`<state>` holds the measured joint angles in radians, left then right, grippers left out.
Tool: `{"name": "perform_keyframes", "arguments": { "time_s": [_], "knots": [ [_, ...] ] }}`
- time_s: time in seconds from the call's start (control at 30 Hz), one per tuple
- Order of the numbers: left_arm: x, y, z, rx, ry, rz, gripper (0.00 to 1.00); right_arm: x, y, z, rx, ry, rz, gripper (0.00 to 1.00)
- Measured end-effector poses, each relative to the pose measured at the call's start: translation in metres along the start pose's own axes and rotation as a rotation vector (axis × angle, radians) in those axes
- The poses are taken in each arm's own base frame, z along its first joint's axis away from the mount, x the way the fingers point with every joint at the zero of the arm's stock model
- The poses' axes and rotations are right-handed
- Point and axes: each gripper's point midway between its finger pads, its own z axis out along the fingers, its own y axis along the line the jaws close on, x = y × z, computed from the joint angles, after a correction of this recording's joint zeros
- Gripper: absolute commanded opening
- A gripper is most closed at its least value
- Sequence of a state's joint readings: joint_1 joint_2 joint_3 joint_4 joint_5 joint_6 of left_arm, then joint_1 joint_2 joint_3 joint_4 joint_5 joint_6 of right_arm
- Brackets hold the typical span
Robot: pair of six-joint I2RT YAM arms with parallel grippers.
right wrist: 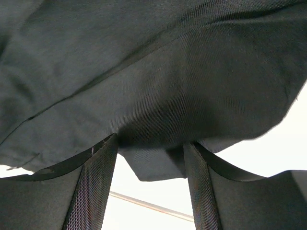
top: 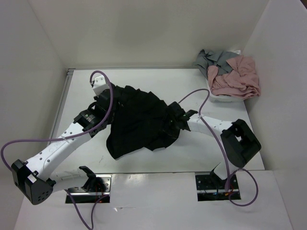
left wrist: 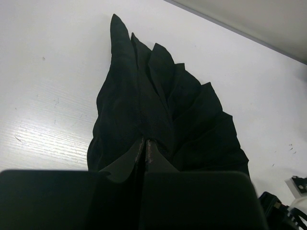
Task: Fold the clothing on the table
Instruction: Flatten the skirt out
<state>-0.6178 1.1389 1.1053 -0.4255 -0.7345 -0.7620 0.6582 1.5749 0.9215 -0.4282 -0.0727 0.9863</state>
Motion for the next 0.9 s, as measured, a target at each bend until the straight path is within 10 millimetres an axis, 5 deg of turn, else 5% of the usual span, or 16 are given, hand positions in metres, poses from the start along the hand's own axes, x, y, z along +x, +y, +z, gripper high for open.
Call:
{"name": "perform_keyframes", "arguments": {
  "time_s": [0.2,0.3,0.67,0.77,0.9],
  "knots": [
    [0.001,0.0,0.0,-0.001,0.001,0.001,0.0,0.005,-0.008,0.02,0.03,0.035,0.003,0.54],
    [0.005,0.002,0.001,-0.005,0.007,0.007,0.0,-0.001,-0.005,0.019,0.018,0.028,0.003,0.45],
    [0.008,0.0,0.001,0.01,0.023,0.01,0.0,-0.037,-0.004,0.006,-0.032,-0.044,0.049,0.43],
    [0.009,0.0,0.001,0.013,0.026,0.009,0.0,-0.04,-0.004,0.005,-0.04,-0.053,0.038,0.05],
    [0.013,0.0,0.001,0.018,0.034,0.013,0.0,-0.039,-0.006,0.011,-0.03,-0.039,0.031,0.0]
  ]
}}
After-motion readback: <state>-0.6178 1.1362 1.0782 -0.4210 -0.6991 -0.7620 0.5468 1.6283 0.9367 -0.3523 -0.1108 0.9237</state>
